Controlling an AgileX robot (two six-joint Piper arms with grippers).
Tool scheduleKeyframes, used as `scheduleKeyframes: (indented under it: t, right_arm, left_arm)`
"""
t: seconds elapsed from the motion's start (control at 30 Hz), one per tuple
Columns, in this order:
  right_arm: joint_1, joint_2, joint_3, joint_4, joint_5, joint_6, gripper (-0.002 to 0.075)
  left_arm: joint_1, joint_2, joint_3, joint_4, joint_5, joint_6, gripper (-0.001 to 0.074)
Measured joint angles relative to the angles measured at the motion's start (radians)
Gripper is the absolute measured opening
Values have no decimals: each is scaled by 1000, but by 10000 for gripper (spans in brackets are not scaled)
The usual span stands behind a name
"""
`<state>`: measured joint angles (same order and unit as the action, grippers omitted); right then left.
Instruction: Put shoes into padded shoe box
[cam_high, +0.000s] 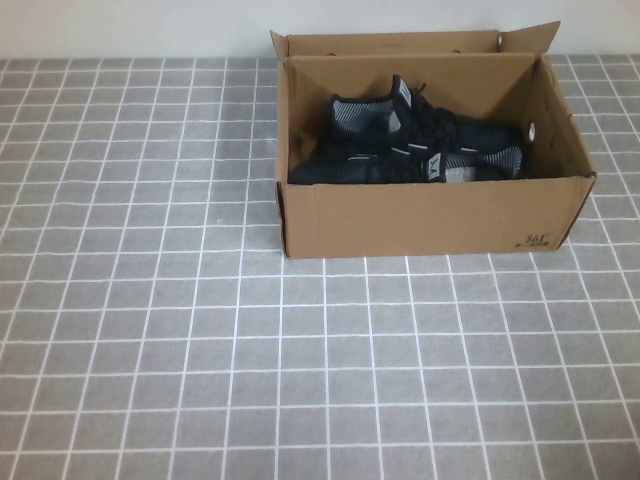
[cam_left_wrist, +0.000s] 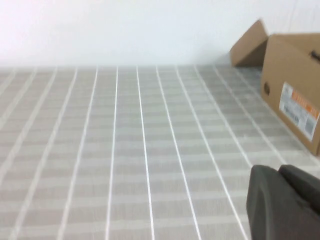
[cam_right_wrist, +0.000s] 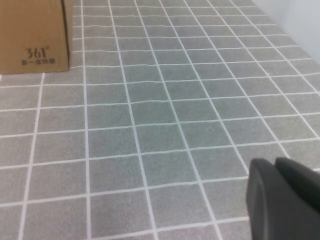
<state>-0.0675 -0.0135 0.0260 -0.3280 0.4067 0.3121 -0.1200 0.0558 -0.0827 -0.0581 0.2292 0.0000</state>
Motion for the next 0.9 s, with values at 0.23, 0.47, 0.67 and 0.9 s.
scheduleKeyframes:
  t: [0.23, 0.47, 0.67, 0.9]
  right_arm:
    - [0, 0, 0, 0, 0, 0, -7]
    - [0, 0, 0, 0, 0, 0, -7]
    - [0, 0, 0, 0, 0, 0, -7]
    - [0, 0, 0, 0, 0, 0, -7]
  left_arm:
    - [48, -64, 106, -36, 119, -17, -4]
    - [59, -67, 110, -36, 154, -17, -4]
    - [59, -66, 110, -36, 154, -17, -4]
    - [59, -66, 110, -36, 154, -17, -4]
